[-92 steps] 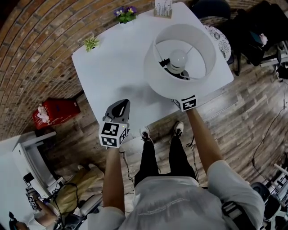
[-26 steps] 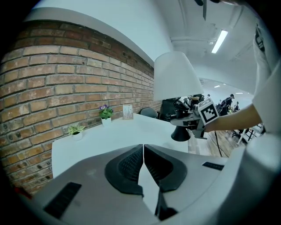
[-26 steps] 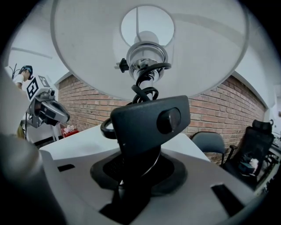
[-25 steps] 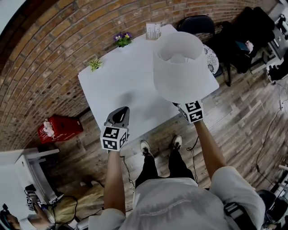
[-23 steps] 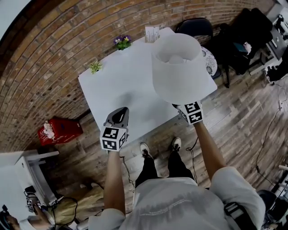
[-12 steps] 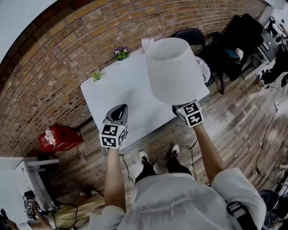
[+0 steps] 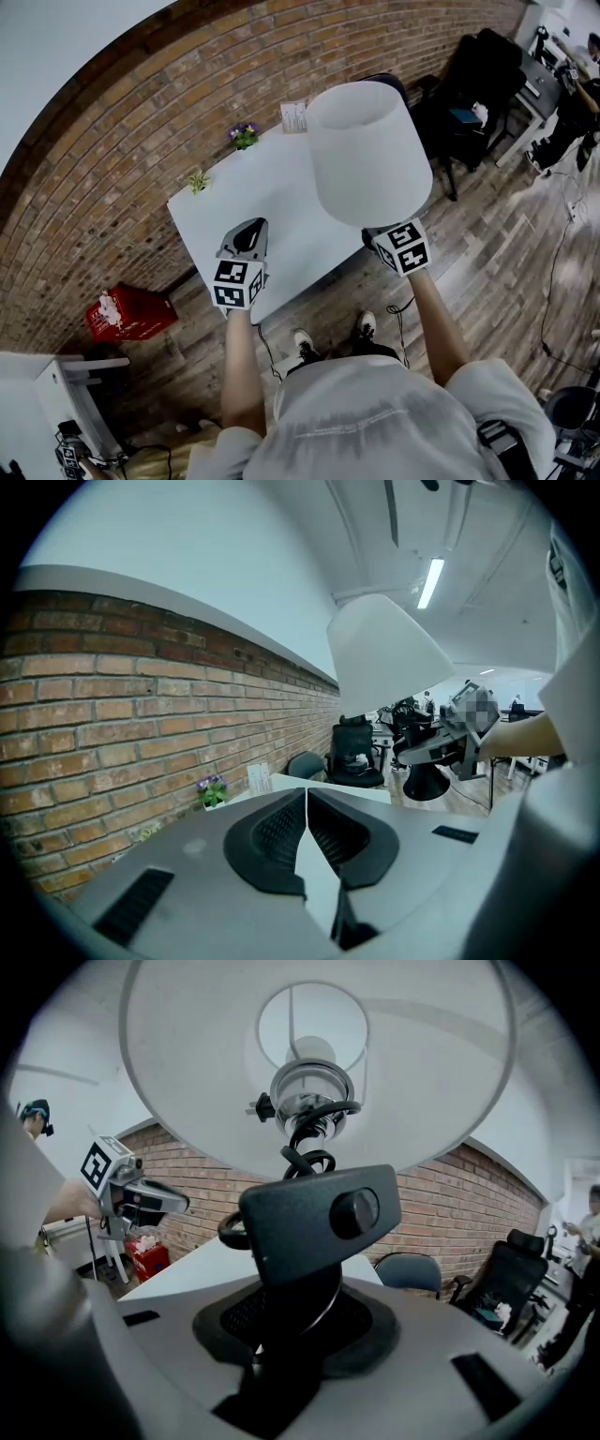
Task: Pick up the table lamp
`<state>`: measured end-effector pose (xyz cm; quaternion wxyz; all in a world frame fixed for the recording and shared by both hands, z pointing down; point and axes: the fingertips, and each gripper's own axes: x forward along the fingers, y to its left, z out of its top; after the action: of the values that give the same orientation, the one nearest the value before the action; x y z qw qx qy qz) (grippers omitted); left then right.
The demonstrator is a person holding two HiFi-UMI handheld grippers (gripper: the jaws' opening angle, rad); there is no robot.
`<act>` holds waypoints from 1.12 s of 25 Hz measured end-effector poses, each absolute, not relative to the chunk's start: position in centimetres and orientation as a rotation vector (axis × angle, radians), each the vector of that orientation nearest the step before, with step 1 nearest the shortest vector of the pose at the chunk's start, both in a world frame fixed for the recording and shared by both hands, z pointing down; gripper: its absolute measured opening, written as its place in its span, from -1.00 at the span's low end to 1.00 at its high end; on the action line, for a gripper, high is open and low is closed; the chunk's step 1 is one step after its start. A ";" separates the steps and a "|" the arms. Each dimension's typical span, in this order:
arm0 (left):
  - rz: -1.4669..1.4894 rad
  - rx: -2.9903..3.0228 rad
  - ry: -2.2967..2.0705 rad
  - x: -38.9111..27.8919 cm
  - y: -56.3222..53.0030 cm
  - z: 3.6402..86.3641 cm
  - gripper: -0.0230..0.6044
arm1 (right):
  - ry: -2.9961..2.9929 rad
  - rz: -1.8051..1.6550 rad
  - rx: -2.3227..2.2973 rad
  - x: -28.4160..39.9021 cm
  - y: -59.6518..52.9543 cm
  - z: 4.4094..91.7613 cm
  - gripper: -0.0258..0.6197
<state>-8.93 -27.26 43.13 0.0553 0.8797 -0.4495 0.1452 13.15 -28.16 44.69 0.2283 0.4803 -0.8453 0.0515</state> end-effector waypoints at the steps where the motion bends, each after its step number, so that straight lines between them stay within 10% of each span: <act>1: 0.433 2.685 -1.367 -8.7 -27.3 42.5 -0.87 | -2.326 0.136 1.331 13.3 -27.9 44.1 -0.53; 28: 0.374 2.989 -1.435 -5.6 -27.2 31.2 -0.87 | -2.378 -0.088 1.480 14.3 -27.4 33.5 -0.53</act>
<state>-5.61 -27.21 31.19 -0.0971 0.8916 -0.4280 0.1114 14.33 -27.37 33.49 0.1686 0.5206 -0.8364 -0.0311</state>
